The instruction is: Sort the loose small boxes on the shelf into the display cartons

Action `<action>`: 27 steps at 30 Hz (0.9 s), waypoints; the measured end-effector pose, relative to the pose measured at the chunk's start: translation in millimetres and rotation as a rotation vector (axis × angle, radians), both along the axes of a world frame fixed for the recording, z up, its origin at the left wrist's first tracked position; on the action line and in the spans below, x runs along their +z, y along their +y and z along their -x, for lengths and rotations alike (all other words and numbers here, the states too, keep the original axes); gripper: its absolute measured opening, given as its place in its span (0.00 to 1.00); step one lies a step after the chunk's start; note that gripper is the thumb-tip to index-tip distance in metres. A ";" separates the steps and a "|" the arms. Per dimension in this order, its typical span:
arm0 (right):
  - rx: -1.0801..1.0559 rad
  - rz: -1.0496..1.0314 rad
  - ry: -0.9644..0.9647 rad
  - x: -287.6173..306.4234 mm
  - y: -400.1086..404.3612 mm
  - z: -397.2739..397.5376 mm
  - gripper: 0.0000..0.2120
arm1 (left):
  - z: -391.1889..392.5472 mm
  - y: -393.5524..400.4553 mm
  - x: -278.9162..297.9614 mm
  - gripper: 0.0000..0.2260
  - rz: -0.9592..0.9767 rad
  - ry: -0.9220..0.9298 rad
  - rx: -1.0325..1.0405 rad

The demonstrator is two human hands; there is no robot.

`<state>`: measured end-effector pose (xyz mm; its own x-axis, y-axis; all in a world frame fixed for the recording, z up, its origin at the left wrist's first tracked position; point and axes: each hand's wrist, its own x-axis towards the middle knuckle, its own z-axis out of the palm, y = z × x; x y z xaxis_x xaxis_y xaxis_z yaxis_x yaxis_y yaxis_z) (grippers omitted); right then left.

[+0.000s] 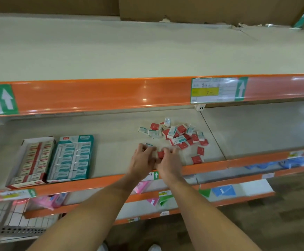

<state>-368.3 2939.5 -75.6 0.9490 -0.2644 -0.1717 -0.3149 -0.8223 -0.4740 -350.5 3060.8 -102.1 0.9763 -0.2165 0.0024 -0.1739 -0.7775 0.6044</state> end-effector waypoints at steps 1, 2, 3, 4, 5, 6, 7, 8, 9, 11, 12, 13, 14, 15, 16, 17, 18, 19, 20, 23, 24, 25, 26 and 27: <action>0.018 0.026 -0.003 -1.6 2.4 0.6 0.25 | 1.1 3.6 0.9 0.17 0.078 0.012 0.045; 0.025 0.040 -0.025 -2.1 6.0 1.0 0.23 | 1.9 6.5 2.2 0.16 0.141 0.014 0.086; -0.004 0.009 -0.051 -1.8 7.9 0.7 0.21 | 2.5 8.5 3.5 0.15 0.183 0.002 0.126; -0.040 -0.064 -0.071 1.1 10.3 0.6 0.19 | 2.5 9.8 3.9 0.15 0.201 -0.004 0.160; -0.069 -0.160 -0.100 3.7 13.3 0.5 0.17 | 2.3 10.6 4.2 0.16 0.205 -0.001 0.182; -0.108 -0.260 -0.119 6.8 14.6 0.7 0.15 | 1.8 10.9 5.0 0.18 0.203 0.006 0.185; -0.142 -0.341 -0.144 7.2 14.3 -0.1 0.14 | 0.4 10.7 4.0 0.22 0.199 0.011 0.172; -0.149 -0.375 -0.160 7.8 13.7 0.8 0.14 | -1.0 10.9 3.0 0.26 0.185 0.010 0.149; -0.150 -0.401 -0.173 5.5 11.8 1.7 0.12 | -3.1 10.9 1.1 0.29 0.161 0.009 0.121; -0.159 -0.469 -0.171 0.9 5.9 4.2 0.08 | -6.3 11.3 0.8 0.28 0.088 0.010 0.083; -0.168 -0.496 -0.151 0.4 3.1 5.2 0.07 | -7.7 11.8 0.6 0.26 0.058 0.017 0.081; -0.176 -0.523 -0.134 0.1 0.2 5.3 0.09 | -8.4 12.5 0.3 0.23 0.044 0.018 0.082; -0.175 -0.534 -0.119 0.6 -2.4 5.4 0.12 | -8.5 13.0 -0.7 0.21 0.048 0.022 0.084; -0.161 -0.541 -0.114 -0.1 -4.7 5.2 0.15 | -7.6 13.6 -2.1 0.20 0.065 0.020 0.088; -0.142 -0.538 -0.109 0.7 -5.9 5.9 0.17 | -6.0 14.5 -3.1 0.19 0.086 0.014 0.091; -0.123 -0.539 -0.110 1.6 -6.7 6.6 0.19 | -4.2 15.4 -4.3 0.19 0.100 0.004 0.090; -0.104 -0.532 -0.106 3.0 -6.7 7.0 0.21 | -2.4 16.1 -4.8 0.19 0.107 -0.009 0.085; -0.087 -0.518 -0.095 3.4 -7.0 6.8 0.22 | -0.6 16.4 -5.4 0.18 0.107 -0.018 0.075; -0.077 -0.499 -0.084 4.6 -7.1 6.2 0.23 | 1.2 16.3 -4.7 0.19 0.099 -0.022 0.067; -0.052 -0.428 -0.067 2.7 -7.2 2.6 0.23 | 4.2 15.9 -1.8 0.19 0.096 -0.037 0.069; -0.038 -0.404 -0.063 2.2 -6.5 1.7 0.22 | 4.4 15.9 -0.6 0.20 0.110 -0.031 0.076; -0.026 -0.388 -0.061 1.7 -6.0 1.1 0.22 | 4.7 16.2 -0.1 0.20 0.127 -0.026 0.083; -0.014 -0.382 -0.059 1.3 -5.3 1.0 0.22 | 5.1 16.7 0.7 0.21 0.145 -0.017 0.087; -0.001 -0.376 -0.065 0.2 -4.7 1.0 0.22 | 5.8 17.2 1.3 0.20 0.161 -0.007 0.090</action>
<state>-369.4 2934.8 -75.4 0.9608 -0.1958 -0.1963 -0.2752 -0.5870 -0.7614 -356.3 3077.9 -100.8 0.9916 -0.1242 0.0369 -0.1124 -0.6833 0.7214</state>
